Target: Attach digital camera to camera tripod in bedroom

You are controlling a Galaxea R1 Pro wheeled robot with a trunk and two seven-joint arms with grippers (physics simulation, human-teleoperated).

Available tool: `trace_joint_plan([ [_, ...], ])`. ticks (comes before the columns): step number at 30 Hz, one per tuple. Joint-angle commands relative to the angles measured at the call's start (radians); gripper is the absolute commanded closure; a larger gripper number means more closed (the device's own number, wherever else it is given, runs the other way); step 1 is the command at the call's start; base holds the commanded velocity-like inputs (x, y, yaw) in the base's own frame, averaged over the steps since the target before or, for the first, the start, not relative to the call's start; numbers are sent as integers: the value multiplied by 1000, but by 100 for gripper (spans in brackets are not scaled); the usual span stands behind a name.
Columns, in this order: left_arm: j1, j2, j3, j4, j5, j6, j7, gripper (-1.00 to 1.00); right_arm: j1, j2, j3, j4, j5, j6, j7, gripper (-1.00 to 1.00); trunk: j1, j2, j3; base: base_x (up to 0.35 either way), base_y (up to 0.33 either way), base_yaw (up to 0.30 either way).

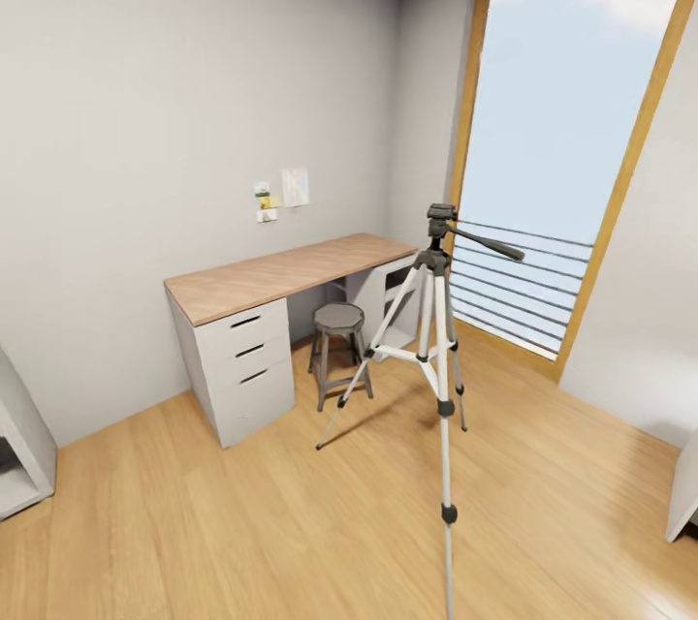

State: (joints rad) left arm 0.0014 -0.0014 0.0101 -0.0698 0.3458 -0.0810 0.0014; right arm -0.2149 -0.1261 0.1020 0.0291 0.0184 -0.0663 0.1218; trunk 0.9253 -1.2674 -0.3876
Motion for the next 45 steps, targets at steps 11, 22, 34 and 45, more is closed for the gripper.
trace_joint_plan([
  [11,0,11,2,-13,7,-1,1,-100,-1,2,7,1,6,-12,-1,-100,0,-1,-1,0,0,24],
  [22,-7,101,6,-532,44,407,73,-100,4,-2,3,-262,1,184,27,-100,0,-1,-1,0,0,1],
  [34,-237,77,6,-991,68,700,149,-100,-43,3,-5,-1057,-125,802,104,-100,0,-1,-1,0,0,0],
  [45,-406,-77,-6,-1069,58,817,175,-100,-162,5,-8,-1170,-258,865,109,-100,0,-1,-1,0,0,0],
])
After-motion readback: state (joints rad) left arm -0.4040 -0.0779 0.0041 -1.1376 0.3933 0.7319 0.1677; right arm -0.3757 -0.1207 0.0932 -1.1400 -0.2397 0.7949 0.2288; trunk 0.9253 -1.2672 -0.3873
